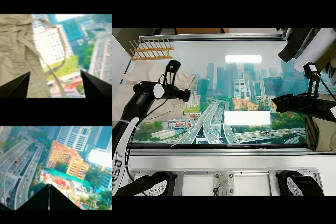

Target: Fold the clothes and pants, and hang the long-sleeved shirts on hangers.

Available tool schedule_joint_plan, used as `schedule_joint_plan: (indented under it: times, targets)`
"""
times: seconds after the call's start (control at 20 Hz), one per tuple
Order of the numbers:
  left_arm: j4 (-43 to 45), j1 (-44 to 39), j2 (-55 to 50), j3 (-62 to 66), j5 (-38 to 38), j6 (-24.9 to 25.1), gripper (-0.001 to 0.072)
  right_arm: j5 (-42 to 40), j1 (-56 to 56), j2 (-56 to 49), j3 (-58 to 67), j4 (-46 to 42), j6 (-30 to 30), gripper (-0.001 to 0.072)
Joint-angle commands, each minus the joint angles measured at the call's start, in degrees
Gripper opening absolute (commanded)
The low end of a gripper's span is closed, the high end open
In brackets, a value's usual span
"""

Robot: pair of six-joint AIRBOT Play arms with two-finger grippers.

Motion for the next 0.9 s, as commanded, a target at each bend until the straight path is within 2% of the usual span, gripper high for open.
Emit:
schedule_joint_plan:
  times: [0.0, 0.2, 0.4, 0.45, 0.5, 0.55, 0.85]
  targets:
    - [6.14, 6.49, -9.53, 5.05, 0.55, -1.11, 0.0689, 0.00, 0.07, 0.04, -0.02, 0.00, 0.02, 0.0027]
    - [5.11, 7.32, -18.51, 7.96, -0.35, -1.11, 0.0690, 0.00, 0.07, 0.04, -0.02, 0.00, 0.02, 0.0027]
    - [5.22, 4.87, -22.53, 10.03, -0.31, -1.14, 0.0682, -0.02, 0.07, 0.04, -0.02, 0.00, 0.02, 0.0027]
    - [5.25, 4.31, -22.80, 10.43, -0.31, -1.16, 0.0628, 0.00, 0.07, 0.04, -0.02, 0.00, 0.02, 0.0027]
    - [5.31, 3.98, -22.77, 10.45, -0.11, -1.22, 0.0508, 0.00, 0.07, 0.04, -0.02, 0.00, 0.02, 0.0027]
    - [5.55, 3.96, -22.77, 10.45, -0.17, -1.77, 0.0423, 0.00, 0.07, 0.04, -0.02, 0.00, 0.02, 0.0027]
    - [5.68, 5.14, -22.77, 10.43, -0.28, -5.66, 0.0421, 0.00, 0.07, 0.04, -0.02, 0.00, 0.02, 0.0027]
